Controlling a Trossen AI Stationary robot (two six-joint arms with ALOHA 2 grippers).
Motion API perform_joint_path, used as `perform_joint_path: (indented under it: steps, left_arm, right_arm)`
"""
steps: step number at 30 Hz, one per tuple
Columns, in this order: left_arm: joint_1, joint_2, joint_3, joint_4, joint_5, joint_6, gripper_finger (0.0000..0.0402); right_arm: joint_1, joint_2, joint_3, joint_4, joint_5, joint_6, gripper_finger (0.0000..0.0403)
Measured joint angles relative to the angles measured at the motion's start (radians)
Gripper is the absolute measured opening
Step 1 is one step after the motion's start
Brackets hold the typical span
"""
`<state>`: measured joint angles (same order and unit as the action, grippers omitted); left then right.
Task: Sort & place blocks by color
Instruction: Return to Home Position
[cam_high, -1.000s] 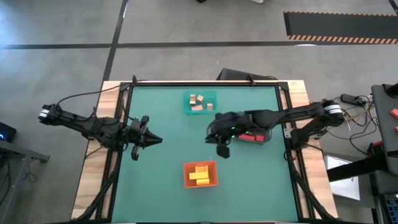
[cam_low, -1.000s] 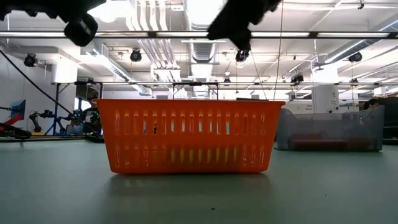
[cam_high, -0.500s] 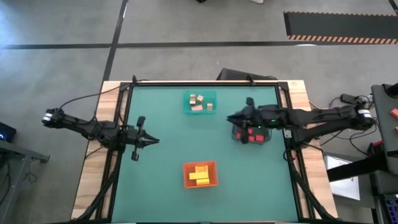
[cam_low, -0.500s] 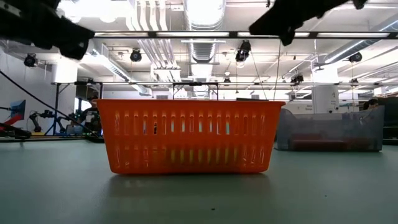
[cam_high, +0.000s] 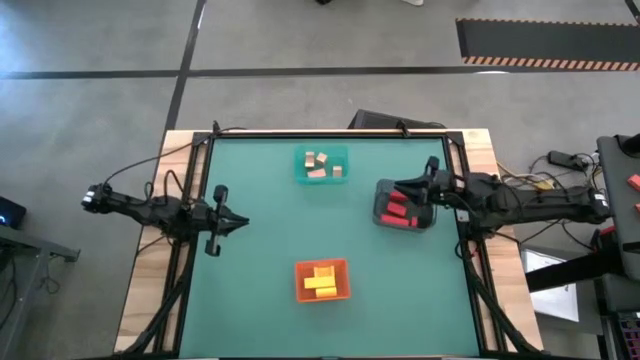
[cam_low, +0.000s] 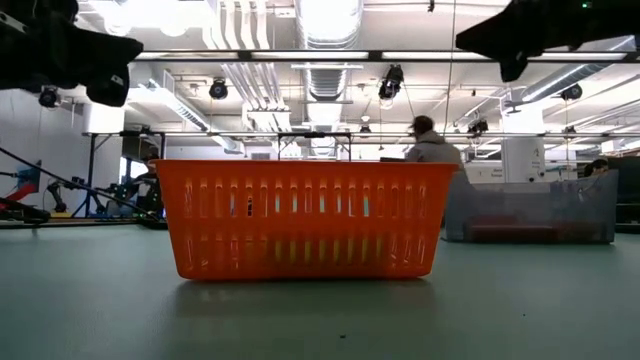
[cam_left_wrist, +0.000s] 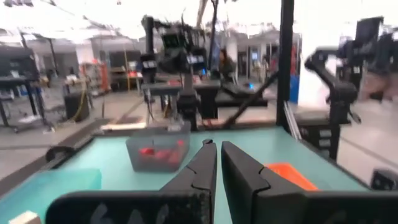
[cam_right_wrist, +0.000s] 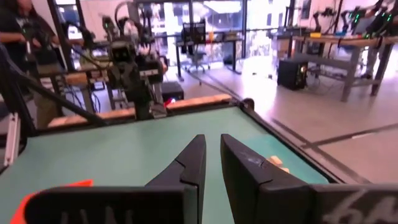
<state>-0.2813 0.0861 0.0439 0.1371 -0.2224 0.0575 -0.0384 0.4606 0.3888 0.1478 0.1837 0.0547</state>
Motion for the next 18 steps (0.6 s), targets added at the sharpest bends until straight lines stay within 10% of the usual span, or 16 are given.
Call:
perform_joint_path:
  steps: [18]
  left_arm:
    - [0.0,-0.062,-0.036,0.003,-0.023,0.001,0.0008]
  right_arm:
    - [-0.007,-0.46,-0.191,-0.016,0.055,-0.049,0.0038]
